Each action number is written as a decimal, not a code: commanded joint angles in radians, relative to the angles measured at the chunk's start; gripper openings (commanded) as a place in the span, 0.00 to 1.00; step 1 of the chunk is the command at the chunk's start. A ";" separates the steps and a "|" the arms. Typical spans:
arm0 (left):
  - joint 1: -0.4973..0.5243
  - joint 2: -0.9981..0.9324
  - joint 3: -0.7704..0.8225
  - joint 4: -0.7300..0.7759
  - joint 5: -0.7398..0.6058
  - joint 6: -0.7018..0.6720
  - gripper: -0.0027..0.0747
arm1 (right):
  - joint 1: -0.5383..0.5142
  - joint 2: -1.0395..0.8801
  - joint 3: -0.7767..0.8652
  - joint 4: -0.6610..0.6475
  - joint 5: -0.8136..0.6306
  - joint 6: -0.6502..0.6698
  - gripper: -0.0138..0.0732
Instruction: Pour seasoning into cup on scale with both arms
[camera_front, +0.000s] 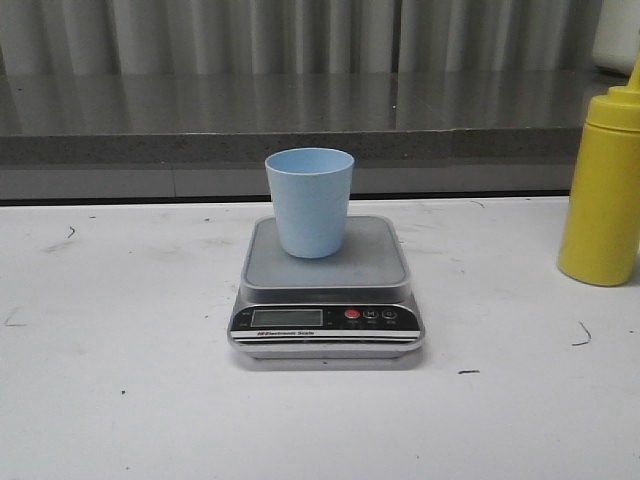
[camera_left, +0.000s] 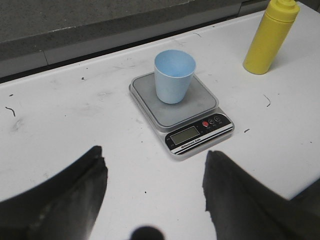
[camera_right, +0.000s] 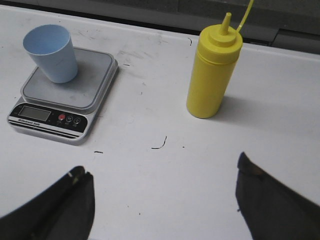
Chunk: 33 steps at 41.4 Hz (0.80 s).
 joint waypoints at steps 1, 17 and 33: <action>-0.006 0.001 -0.025 -0.004 -0.072 0.002 0.58 | -0.001 -0.038 -0.030 -0.010 0.008 -0.009 0.84; -0.006 0.001 -0.025 -0.004 -0.072 0.002 0.58 | -0.001 -0.063 -0.030 -0.051 0.048 0.012 0.84; -0.006 0.001 -0.025 -0.004 -0.074 0.002 0.49 | -0.001 -0.063 -0.030 -0.051 0.044 0.012 0.63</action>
